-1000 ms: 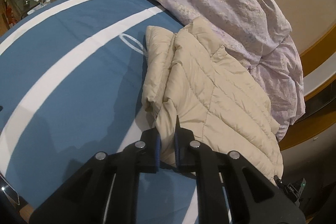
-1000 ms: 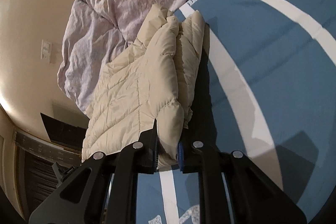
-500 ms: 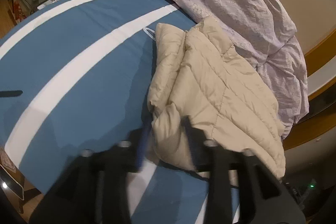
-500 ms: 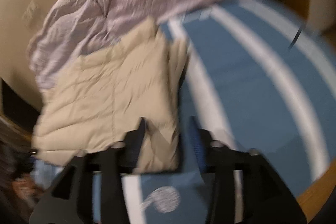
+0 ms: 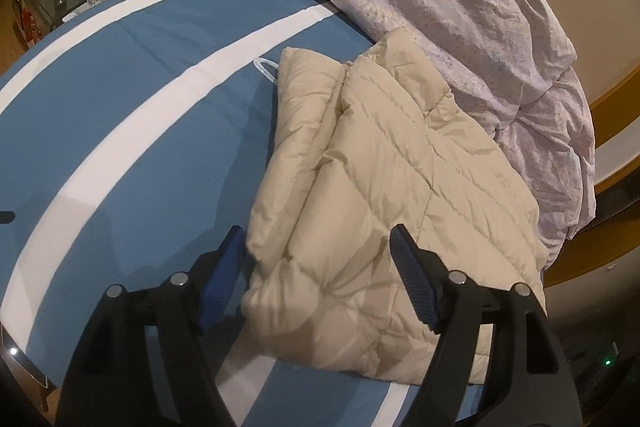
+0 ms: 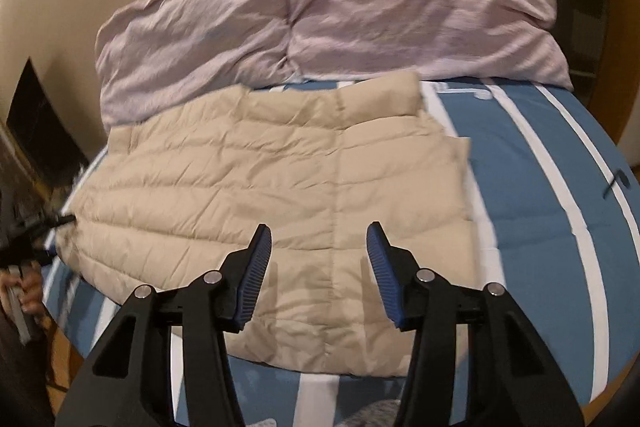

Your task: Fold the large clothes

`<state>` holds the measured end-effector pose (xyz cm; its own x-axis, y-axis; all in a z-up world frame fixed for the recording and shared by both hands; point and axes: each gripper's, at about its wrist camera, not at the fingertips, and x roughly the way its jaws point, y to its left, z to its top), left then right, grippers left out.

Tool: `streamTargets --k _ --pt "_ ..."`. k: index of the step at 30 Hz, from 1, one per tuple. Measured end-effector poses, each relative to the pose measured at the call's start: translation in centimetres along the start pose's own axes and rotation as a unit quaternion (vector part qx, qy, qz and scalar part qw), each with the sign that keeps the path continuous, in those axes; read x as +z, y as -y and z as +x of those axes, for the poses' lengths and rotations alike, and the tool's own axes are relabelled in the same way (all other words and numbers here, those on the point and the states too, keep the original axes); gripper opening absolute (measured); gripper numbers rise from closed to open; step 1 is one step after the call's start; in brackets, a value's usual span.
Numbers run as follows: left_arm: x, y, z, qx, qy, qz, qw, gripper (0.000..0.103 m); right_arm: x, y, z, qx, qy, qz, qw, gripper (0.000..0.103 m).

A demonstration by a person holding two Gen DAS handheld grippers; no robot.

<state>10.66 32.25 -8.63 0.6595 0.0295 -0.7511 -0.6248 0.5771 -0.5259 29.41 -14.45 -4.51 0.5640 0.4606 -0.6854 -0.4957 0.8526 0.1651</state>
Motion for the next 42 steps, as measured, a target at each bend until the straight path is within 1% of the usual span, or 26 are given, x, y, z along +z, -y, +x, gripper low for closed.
streamTargets --k 2,5,8,11,14,17,19,21,22,24,28,35,40,42 --pt "0.1 0.0 0.4 -0.006 -0.004 -0.004 1.0 0.074 -0.5 -0.5 0.8 -0.015 -0.005 -0.015 1.0 0.051" --pt "0.2 0.1 0.9 -0.009 -0.01 -0.006 0.9999 0.074 -1.5 -0.1 1.7 -0.028 -0.015 -0.018 0.999 0.051" --pt "0.2 0.0 1.4 -0.014 -0.014 -0.012 0.9997 0.072 -2.3 0.4 2.8 -0.024 -0.031 -0.008 0.999 0.051" --pt "0.1 -0.2 1.5 -0.018 -0.012 -0.018 0.9996 0.07 -2.8 0.1 3.3 -0.027 -0.036 -0.014 0.999 0.051" --pt "0.0 -0.4 1.5 -0.026 -0.012 -0.027 0.9992 0.064 -3.0 0.0 3.7 -0.029 -0.039 -0.015 0.999 0.051" --pt "0.0 -0.7 1.6 -0.038 -0.013 -0.038 0.9984 0.054 -3.3 -0.3 4.0 -0.034 -0.041 -0.019 0.998 0.052" --pt "0.0 -0.8 1.4 -0.052 -0.012 -0.046 0.9975 0.037 -3.4 -0.7 4.3 -0.044 -0.041 -0.032 0.998 0.052" --pt "0.2 -0.8 0.9 -0.071 -0.009 -0.053 0.996 0.028 -3.5 -0.9 4.4 -0.051 -0.04 -0.038 0.997 0.052" --pt "0.3 -0.7 0.6 -0.083 -0.007 -0.057 0.9949 0.024 -3.6 -1.0 4.5 -0.054 -0.04 -0.042 0.997 0.052" --pt "0.6 -0.3 -0.2 -0.101 0.0 -0.06 0.9931 0.021 -3.6 -1.0 4.6 -0.056 -0.039 -0.046 0.997 0.052" --pt "1.3 1.1 -2.1 -0.122 0.016 -0.052 0.9911 0.019 -3.7 -0.9 4.7 -0.059 -0.04 -0.05 0.996 0.052" --pt "2.3 5.3 -5.4 -0.156 0.044 -0.019 0.9866 0.018 -3.7 -0.9 4.8 -0.057 -0.04 -0.05 0.996 0.052" --pt "2.1 9.2 -7.2 -0.187 0.056 0.014 0.9807 0.017 -3.6 -1.0 4.9 -0.056 -0.041 -0.049 0.996 0.052" --pt "1.9 11.0 -7.8 -0.204 0.056 0.026 0.977 0.017 -3.6 -1.0 4.9 -0.056 -0.041 -0.048 0.996 0.052"
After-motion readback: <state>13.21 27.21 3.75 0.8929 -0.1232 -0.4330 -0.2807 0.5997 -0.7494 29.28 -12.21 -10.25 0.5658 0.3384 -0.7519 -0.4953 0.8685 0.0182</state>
